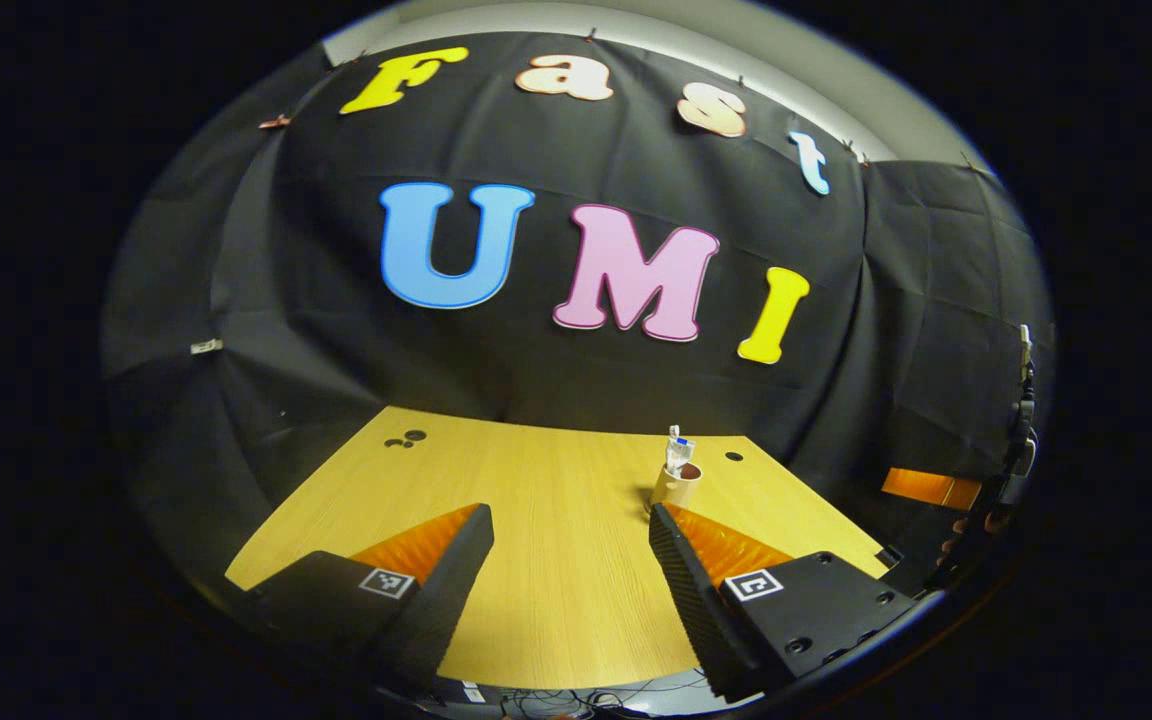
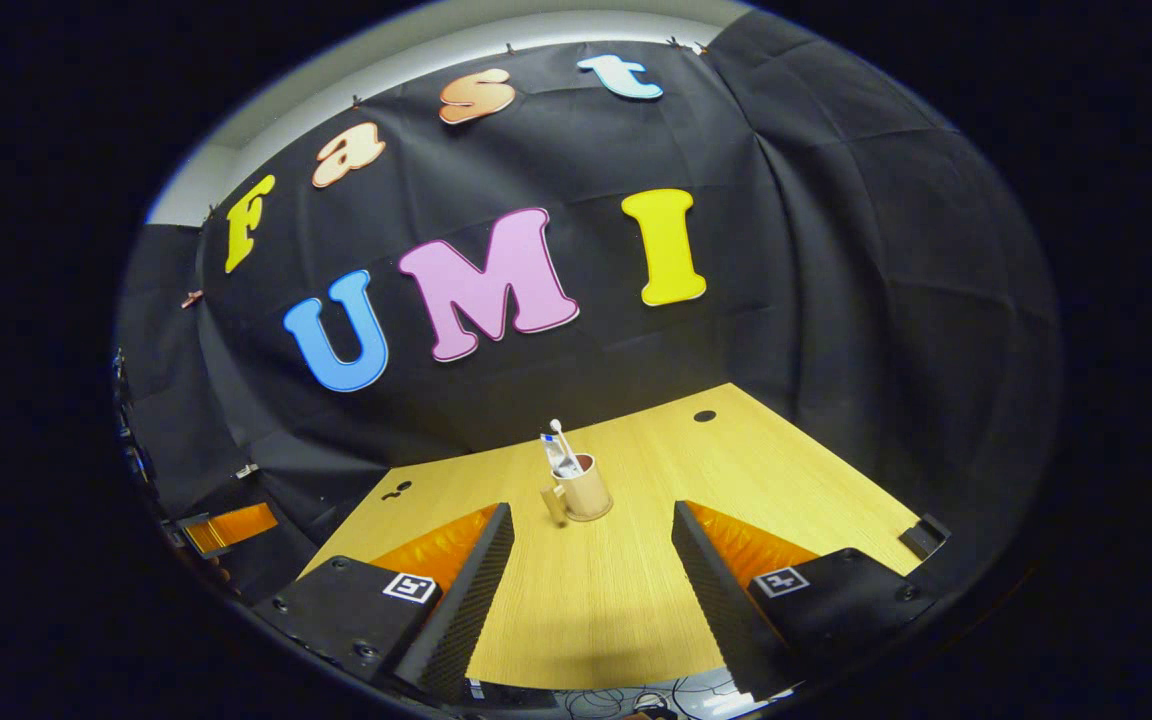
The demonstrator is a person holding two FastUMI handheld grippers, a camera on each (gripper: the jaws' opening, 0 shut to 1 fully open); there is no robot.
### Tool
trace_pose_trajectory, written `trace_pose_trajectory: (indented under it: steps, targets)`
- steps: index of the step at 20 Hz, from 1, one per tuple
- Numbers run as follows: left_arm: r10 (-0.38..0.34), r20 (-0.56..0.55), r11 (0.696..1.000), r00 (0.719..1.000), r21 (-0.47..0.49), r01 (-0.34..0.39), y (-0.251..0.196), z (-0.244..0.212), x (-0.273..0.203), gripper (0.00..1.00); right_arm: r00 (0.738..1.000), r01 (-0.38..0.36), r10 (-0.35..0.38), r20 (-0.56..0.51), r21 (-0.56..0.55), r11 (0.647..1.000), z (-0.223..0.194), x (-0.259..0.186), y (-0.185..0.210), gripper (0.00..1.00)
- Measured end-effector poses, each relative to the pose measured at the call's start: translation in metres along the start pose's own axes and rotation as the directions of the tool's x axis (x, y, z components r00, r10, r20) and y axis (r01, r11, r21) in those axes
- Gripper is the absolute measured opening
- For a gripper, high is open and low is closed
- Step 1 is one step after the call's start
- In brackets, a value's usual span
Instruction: Put the toothbrush and toothpaste on the desktop into the cup, then pick up the cup and place it on the coaster on the desktop.
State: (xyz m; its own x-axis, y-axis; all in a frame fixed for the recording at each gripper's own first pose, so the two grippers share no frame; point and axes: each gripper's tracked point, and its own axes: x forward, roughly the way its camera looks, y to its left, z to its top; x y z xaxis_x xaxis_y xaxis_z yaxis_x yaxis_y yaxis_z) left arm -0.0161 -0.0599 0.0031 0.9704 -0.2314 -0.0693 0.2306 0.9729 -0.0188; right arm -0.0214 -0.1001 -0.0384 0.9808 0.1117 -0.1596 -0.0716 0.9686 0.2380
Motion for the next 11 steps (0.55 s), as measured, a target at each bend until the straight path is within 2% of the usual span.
trace_pose_trajectory:
  steps: [1,2,5,11]
  targets:
    - [-0.004,-0.003,1.000,1.000,-0.016,0.004,0.002,-0.005,-0.010,0.92,1.000,-0.007,0.007,0.003,-0.014,1.000,0.002,-0.010,0.005,0.98]
    - [0.009,0.002,1.000,1.000,-0.026,-0.008,0.012,-0.010,-0.005,0.97,1.000,-0.014,0.014,0.005,-0.028,0.999,0.005,-0.019,0.008,0.98]
    - [0.065,0.028,0.997,0.997,-0.054,-0.063,0.029,-0.005,-0.022,0.98,0.999,-0.051,0.052,0.013,-0.050,0.997,0.016,-0.031,0.017,0.98]
    - [0.182,0.094,0.981,0.979,-0.083,-0.174,0.027,0.035,-0.038,0.97,0.990,-0.125,0.129,0.060,-0.069,0.990,0.045,-0.018,0.008,0.98]
